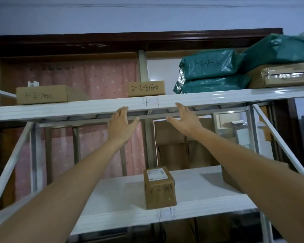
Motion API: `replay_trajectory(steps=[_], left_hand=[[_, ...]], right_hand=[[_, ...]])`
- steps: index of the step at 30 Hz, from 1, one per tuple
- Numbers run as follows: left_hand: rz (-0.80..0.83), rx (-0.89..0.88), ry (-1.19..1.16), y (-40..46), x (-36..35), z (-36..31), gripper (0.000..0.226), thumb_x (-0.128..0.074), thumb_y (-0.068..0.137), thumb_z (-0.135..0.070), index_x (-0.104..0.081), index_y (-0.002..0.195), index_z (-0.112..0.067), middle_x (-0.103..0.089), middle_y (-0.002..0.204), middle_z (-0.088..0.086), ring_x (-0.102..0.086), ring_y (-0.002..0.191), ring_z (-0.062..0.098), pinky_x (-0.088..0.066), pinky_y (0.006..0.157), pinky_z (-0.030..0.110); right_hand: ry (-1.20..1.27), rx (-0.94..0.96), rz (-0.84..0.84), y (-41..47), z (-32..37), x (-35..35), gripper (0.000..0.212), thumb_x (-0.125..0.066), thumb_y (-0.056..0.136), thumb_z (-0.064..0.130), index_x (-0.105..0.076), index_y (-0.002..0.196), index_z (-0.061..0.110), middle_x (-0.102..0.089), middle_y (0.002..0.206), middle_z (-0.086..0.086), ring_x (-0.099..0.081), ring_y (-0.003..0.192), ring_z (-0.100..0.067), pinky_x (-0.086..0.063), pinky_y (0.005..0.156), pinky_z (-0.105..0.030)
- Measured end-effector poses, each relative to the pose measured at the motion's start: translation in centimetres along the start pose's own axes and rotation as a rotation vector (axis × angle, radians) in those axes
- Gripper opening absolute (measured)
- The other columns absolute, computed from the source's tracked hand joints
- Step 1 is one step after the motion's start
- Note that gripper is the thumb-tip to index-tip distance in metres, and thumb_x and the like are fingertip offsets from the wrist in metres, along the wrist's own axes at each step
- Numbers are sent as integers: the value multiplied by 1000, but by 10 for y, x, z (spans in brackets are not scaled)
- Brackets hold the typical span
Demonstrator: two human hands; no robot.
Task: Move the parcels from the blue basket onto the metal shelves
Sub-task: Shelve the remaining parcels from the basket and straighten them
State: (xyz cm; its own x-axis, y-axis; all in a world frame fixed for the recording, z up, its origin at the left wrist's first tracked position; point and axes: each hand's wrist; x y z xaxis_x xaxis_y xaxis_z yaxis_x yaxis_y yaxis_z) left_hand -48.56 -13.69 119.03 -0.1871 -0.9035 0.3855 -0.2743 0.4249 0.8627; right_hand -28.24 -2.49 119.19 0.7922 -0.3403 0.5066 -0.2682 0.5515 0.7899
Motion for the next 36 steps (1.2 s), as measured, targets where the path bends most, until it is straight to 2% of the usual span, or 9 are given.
replay_trajectory(steps=[10, 15, 20, 23, 26, 28, 36], left_hand=[[230, 111, -19, -141, -68, -87, 58, -51, 88, -50, -42, 138, -21, -46, 145, 5, -42, 132, 27, -31, 109, 44], [381, 176, -38, -240, -128, -157, 56, -54, 87, -45, -44, 136, -18, -49, 141, 7, -45, 127, 29, -38, 105, 43], [529, 233, -60, -341, -189, -232, 51, -55, 87, -46, -49, 131, -20, -55, 133, 1, -47, 124, 28, -37, 101, 44], [618, 259, -59, -390, -224, -269, 52, -54, 87, -48, -48, 132, -23, -53, 138, 0, -46, 126, 27, -35, 100, 45], [724, 266, -82, -429, -261, -293, 53, -54, 89, -45, -46, 135, -21, -49, 141, 1, -43, 128, 26, -33, 102, 43], [792, 285, -86, -450, -288, -302, 55, -54, 89, -42, -44, 137, -20, -47, 143, 2, -42, 130, 26, -33, 105, 42], [911, 364, -128, -514, -403, -312, 54, -54, 89, -40, -44, 137, -16, -48, 143, 5, -44, 128, 28, -36, 104, 40]], right_hand=[[28, -182, 249, -150, -113, 64, 78, -57, 87, 52, -21, 151, 25, -35, 155, -6, -42, 136, -30, -37, 109, -51], [84, -289, 379, -243, -207, 120, 75, -61, 86, 49, -29, 148, 21, -48, 144, -8, -48, 129, -32, -41, 106, -45], [9, -294, 506, -337, -290, 167, 82, -62, 86, 50, -21, 151, 22, -39, 152, -7, -45, 133, -31, -41, 106, -44], [-18, -326, 570, -383, -335, 188, 82, -61, 87, 48, -20, 153, 22, -43, 150, -7, -46, 133, -28, -44, 104, -41], [-53, -356, 554, -421, -376, 195, 74, -63, 86, 42, -30, 149, 21, -49, 146, -6, -51, 128, -26, -44, 100, -37], [-92, -373, 573, -442, -402, 194, 71, -63, 85, 40, -34, 147, 19, -52, 142, -7, -53, 124, -28, -45, 100, -41], [-157, -486, 728, -508, -502, 167, 74, -64, 83, 42, -33, 146, 20, -49, 144, -8, -50, 126, -29, -43, 103, -47]])
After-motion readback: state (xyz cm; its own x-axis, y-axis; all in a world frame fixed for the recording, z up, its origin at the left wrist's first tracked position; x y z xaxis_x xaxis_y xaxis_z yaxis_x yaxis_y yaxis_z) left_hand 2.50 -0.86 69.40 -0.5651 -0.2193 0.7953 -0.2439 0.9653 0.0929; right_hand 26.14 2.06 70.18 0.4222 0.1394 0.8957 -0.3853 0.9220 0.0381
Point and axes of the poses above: each hand's wrist, its own y-axis towards the middle knuckle, its own x-axis out of the back of the hand, z = x × y
